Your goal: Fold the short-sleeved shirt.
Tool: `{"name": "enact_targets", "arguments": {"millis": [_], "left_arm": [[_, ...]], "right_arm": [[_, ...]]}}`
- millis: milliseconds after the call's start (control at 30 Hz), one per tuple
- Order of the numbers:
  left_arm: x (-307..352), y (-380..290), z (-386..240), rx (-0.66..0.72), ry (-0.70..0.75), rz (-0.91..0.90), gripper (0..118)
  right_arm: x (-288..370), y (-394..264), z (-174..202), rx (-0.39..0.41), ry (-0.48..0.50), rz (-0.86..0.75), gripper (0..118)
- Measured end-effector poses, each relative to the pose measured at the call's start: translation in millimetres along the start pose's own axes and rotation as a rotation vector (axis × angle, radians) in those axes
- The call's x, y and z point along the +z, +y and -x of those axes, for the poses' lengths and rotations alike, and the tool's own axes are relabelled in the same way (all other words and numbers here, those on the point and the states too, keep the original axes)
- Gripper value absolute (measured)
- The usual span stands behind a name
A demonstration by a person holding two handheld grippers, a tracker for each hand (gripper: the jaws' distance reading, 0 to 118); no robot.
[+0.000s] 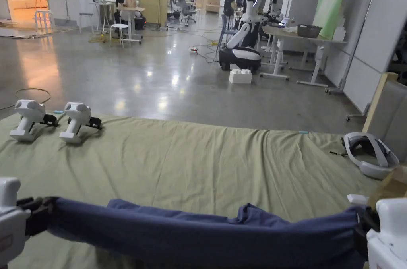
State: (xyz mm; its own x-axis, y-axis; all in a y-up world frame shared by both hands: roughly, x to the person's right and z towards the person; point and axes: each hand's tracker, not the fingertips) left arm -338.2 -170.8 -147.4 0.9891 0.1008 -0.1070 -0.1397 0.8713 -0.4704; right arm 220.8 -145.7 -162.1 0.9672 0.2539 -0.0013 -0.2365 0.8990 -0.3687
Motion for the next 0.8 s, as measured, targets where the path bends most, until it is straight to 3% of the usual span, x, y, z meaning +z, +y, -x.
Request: {"name": "enact_targets", "arguments": {"millis": [367,533,800], "left_arm": [[-11,-130,12,-0.01,-0.004,0.389,7],[-28,-153,15,-0.029,0.002,0.51,7],[-39,-174,14,-0.041,-0.003,0.604,8]], "right_arm": [[-17,-130,20,0.009,0.105,0.39,4],[-39,-166,31,0.054,0.136,0.51,4],[-64,-199,39,0.014,0.164,0.627,6]]}}
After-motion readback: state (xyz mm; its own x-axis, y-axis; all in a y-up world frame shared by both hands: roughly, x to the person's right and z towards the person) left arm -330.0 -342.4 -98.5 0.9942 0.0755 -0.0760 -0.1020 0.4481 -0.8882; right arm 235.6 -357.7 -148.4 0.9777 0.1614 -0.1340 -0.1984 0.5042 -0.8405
